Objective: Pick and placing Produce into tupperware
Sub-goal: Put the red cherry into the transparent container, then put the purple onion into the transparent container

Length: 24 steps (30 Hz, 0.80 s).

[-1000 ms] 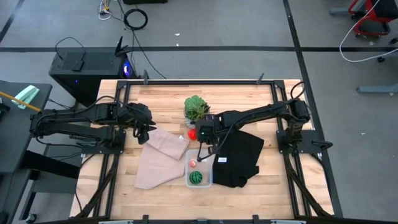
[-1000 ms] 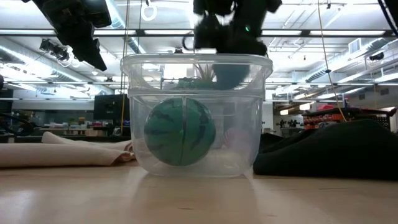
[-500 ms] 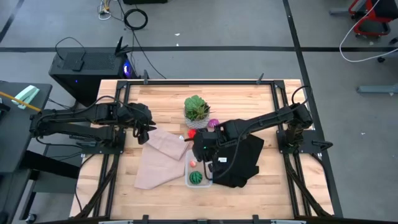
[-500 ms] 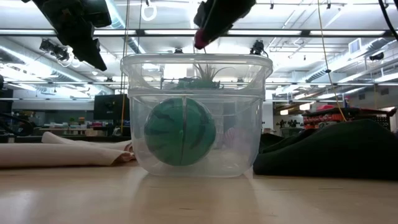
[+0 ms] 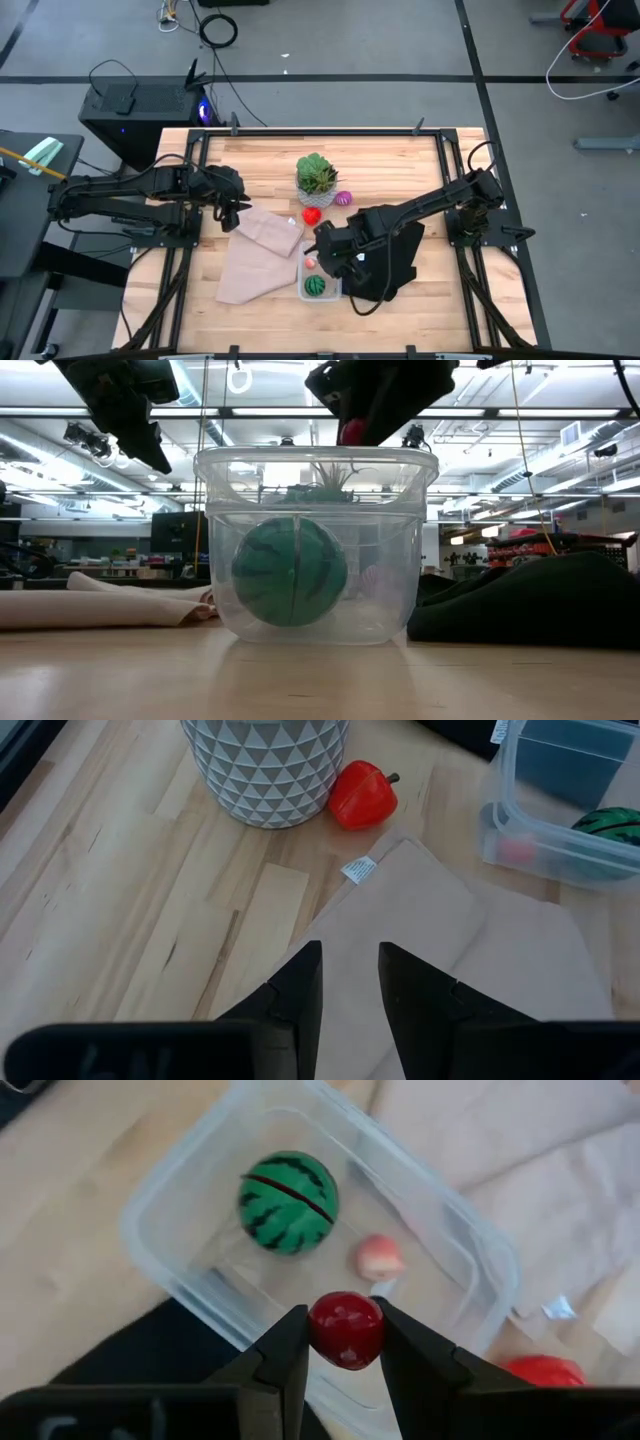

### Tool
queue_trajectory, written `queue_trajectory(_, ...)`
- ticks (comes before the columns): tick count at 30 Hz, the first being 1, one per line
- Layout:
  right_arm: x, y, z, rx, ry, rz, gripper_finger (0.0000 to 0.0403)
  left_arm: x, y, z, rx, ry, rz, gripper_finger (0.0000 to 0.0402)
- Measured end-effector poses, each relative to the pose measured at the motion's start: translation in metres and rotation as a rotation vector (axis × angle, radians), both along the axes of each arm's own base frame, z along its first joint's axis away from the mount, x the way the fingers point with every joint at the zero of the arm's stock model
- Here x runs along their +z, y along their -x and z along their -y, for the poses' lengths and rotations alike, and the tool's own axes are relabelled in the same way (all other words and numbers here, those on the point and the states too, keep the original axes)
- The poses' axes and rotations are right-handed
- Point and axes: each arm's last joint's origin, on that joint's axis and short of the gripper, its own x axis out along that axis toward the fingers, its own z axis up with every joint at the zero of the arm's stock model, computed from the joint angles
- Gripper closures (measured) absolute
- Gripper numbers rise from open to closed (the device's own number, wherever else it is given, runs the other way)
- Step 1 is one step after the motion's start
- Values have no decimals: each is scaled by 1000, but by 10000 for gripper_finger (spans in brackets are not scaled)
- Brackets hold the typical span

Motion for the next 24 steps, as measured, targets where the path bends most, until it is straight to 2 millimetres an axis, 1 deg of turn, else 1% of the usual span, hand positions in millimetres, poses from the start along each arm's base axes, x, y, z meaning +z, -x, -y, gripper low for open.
queue_trajectory(6, 0, -1, 3, -69, 46, 15, 279, 0, 0, 0, -1, -1, 0, 294)
queue_trajectory(22, 0, -1, 5, -80, 69, 18, 251, 0, 0, 0, -2, -1, -1, 294)
queue_trajectory(24, 0, -1, 6, -94, 95, 17, 250, 0, 0, 0, -2, -1, -1, 294)
